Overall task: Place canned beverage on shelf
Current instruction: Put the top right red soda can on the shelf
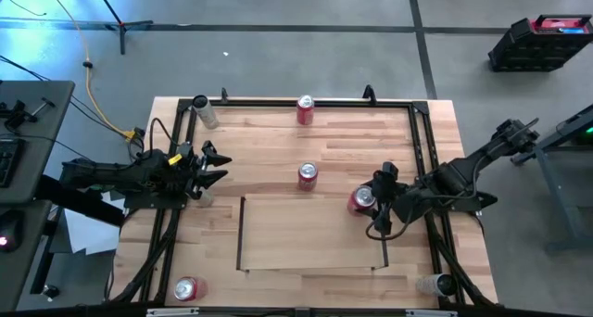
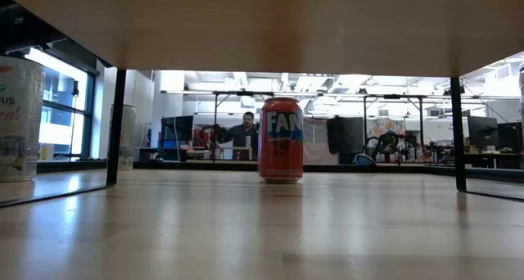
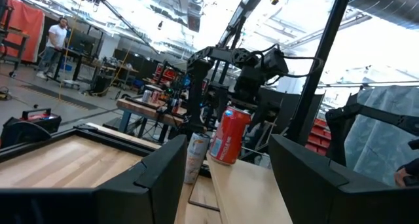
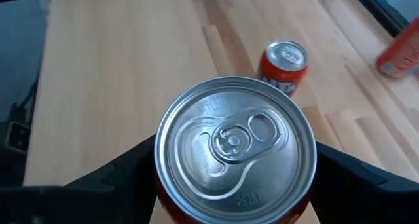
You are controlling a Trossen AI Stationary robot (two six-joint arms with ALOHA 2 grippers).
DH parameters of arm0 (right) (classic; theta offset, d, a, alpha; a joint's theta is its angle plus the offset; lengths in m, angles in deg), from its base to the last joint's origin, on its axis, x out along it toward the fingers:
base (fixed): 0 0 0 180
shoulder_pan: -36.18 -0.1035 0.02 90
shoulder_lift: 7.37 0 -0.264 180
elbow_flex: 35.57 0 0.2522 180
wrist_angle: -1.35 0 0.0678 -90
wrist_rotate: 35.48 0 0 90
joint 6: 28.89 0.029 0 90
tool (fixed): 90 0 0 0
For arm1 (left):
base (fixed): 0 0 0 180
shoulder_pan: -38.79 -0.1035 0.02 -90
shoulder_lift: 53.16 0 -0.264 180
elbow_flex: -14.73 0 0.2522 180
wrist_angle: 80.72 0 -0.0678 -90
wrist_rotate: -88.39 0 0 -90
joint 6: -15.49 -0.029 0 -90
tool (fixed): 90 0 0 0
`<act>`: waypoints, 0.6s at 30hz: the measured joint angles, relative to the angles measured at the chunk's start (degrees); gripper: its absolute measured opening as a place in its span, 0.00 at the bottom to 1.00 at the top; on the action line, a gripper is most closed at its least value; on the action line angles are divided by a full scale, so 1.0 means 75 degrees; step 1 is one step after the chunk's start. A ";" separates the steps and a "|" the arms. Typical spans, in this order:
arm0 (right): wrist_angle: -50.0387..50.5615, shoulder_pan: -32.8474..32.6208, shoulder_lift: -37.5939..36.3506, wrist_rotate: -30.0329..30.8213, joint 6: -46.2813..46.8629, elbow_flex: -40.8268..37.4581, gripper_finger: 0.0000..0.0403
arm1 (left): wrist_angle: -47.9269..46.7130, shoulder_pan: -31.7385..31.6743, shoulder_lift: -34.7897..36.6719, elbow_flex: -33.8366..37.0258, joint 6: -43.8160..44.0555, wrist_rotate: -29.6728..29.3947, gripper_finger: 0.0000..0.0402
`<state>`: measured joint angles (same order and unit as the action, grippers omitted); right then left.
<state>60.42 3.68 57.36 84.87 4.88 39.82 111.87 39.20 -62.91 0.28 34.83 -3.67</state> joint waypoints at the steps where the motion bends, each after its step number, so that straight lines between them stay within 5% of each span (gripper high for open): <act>1: -0.0070 0.0000 0.0003 -0.0085 -0.0112 -0.0003 0.76 | 0.0000 0.0001 0.0001 0.0000 0.0004 -0.0003 0.52; 18: -0.0231 -0.0006 0.0007 -0.0264 -0.0193 -0.0012 0.80 | 0.0003 0.0001 0.0001 0.0000 0.0018 -0.0006 0.52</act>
<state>58.69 3.64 57.42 82.89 3.43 39.73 111.89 39.21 -62.90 0.28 34.97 -3.72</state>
